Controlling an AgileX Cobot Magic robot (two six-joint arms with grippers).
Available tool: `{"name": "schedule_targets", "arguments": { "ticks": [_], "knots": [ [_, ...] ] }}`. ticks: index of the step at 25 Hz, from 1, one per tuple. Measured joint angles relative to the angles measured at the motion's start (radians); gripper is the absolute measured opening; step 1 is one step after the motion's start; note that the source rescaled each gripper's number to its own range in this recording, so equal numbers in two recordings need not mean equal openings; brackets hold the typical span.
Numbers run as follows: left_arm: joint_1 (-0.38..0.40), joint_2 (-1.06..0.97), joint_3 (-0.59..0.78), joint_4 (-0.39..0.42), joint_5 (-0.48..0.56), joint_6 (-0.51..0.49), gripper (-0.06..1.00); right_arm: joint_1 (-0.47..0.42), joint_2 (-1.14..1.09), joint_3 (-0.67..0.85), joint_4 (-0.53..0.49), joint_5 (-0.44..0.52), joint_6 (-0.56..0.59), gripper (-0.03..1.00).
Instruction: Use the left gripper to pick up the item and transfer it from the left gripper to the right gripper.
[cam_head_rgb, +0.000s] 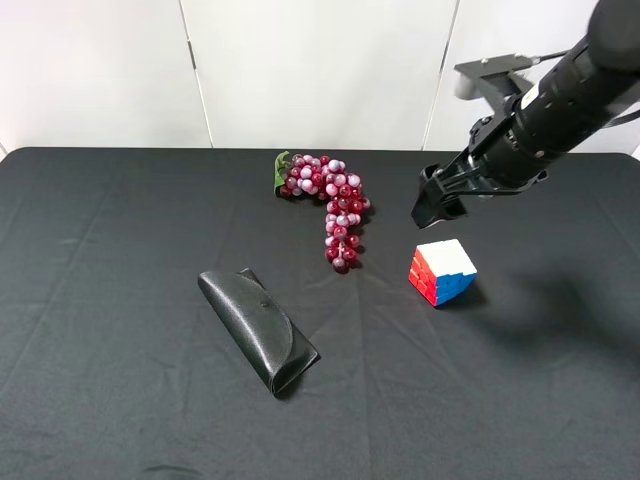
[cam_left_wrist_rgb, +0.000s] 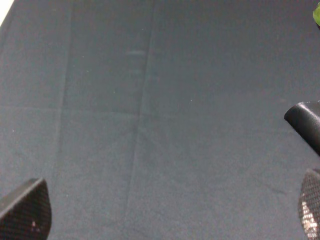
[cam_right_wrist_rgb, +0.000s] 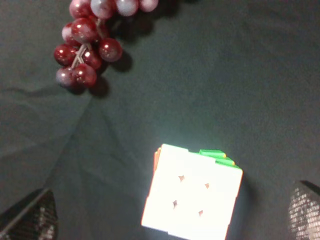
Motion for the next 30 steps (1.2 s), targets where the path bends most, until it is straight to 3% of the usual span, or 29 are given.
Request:
{"name": "schedule_targets", "arguments": {
  "ticks": [23, 30],
  "knots": [
    [0.000, 0.000, 0.000, 0.000, 0.000, 0.001, 0.97, 0.000, -0.381, 0.000, 0.000, 0.492, 0.034, 0.99],
    [0.000, 0.000, 0.000, 0.000, 0.000, 0.001, 0.97, 0.000, -0.561, 0.052, -0.046, 0.524, 0.089, 0.99]
  ]
}}
